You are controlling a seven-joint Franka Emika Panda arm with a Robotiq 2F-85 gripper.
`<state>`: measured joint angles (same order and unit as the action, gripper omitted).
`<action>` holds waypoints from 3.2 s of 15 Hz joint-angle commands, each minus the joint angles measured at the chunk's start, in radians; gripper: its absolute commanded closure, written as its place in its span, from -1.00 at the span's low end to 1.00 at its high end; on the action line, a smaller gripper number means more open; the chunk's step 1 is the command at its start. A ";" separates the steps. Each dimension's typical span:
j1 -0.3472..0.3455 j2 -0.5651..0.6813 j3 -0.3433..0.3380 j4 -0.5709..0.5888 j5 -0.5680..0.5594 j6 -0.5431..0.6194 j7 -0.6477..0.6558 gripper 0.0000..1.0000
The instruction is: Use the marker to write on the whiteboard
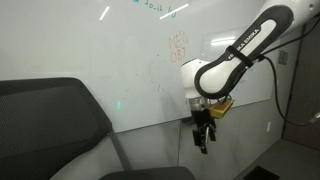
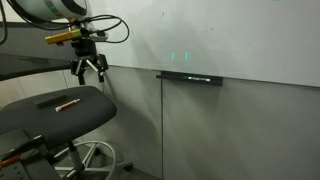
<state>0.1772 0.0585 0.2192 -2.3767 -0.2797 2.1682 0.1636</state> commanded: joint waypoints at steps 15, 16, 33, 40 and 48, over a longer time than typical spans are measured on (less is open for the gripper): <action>0.221 0.354 -0.003 0.312 -0.004 -0.024 0.169 -1.00; 0.231 0.361 -0.002 0.316 -0.011 -0.020 0.169 -1.00; 0.395 0.631 -0.075 0.620 -0.102 -0.196 0.240 -1.00; 0.434 0.553 -0.102 0.587 -0.161 -0.296 0.333 -1.00; 0.400 0.520 -0.027 0.563 -0.058 -0.241 0.264 -1.00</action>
<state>0.5929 0.6233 0.1662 -1.7795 -0.3788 1.8950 0.4616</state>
